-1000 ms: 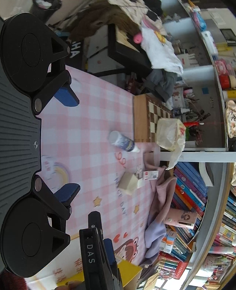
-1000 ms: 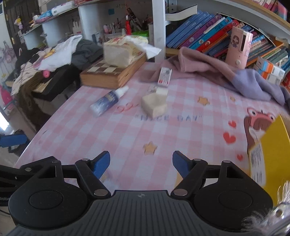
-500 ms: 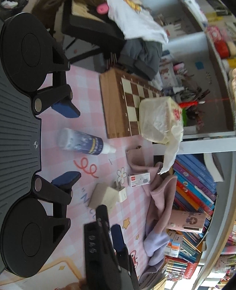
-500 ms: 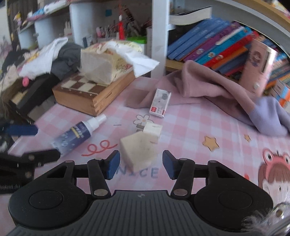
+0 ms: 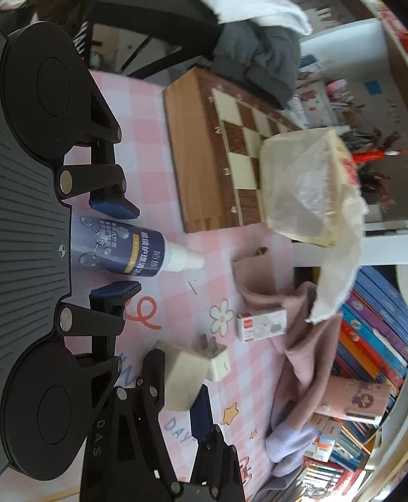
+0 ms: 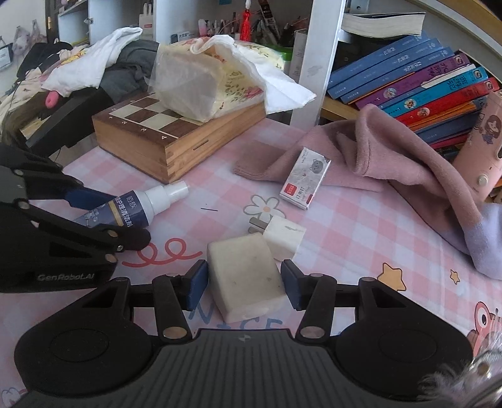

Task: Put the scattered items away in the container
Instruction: 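Close the left tool on the spray bottle while the right tool grasps the white block, then lift and carry the spray bottle with the left tool while the right tool carries the block to the box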

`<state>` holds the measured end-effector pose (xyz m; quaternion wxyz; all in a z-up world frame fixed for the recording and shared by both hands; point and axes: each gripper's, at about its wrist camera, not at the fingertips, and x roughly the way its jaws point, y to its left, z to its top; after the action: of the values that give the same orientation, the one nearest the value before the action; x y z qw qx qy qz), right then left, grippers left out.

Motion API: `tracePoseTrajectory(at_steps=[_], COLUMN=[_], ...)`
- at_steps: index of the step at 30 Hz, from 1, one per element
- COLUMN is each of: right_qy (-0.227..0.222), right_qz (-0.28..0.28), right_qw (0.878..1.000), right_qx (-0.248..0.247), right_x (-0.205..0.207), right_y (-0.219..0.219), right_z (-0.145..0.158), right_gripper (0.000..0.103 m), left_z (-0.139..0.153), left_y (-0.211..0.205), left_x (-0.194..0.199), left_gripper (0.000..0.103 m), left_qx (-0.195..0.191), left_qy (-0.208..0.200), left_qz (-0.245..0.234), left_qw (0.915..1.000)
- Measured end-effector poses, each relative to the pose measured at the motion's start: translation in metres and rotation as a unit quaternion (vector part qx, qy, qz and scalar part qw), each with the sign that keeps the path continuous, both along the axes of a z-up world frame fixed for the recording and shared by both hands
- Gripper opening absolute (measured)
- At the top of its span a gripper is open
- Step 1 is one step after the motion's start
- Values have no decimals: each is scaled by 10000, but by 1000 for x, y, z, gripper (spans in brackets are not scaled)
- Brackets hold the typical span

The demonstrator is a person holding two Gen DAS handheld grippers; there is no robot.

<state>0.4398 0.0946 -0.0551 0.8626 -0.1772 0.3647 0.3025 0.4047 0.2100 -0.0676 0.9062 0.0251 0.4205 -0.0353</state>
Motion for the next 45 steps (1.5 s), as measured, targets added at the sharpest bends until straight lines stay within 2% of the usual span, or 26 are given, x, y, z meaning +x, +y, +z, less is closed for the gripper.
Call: tracePoseTrajectory(at_steps=[5,10,17,31,38,45], right_qy=[50,188,246,-230,-262,-303], right_qz=[58,74,-210,-259,-398,-393], right_qw=[10000,9997,9978,9936,9910,9914], right_qx=[6,105,577,1080,1249,1213], right_x=[3,-1,-28,-141,-203,-273], right_y=[0,-3,-19,-70,-91,-109], right_z=[-4,3,32,97,111,115], right_gripper=[46,35,32,32,32,32], left_z=[3,9,37,87,104,108], left_y=[3,1,-9,-23,-31,-35], left_x=[-1,-16,-52,-161,-223,-290], left_gripper=[31,31,31,31,31,31], left_qx=[-92,-251,-440,-928,-1228,-1675], left_qy=[47,25,-244,-687,-906,-878], left_qz=[-67,49,71,243,235,316], left_qw=[9999,9997,9987,9930,9880,9814])
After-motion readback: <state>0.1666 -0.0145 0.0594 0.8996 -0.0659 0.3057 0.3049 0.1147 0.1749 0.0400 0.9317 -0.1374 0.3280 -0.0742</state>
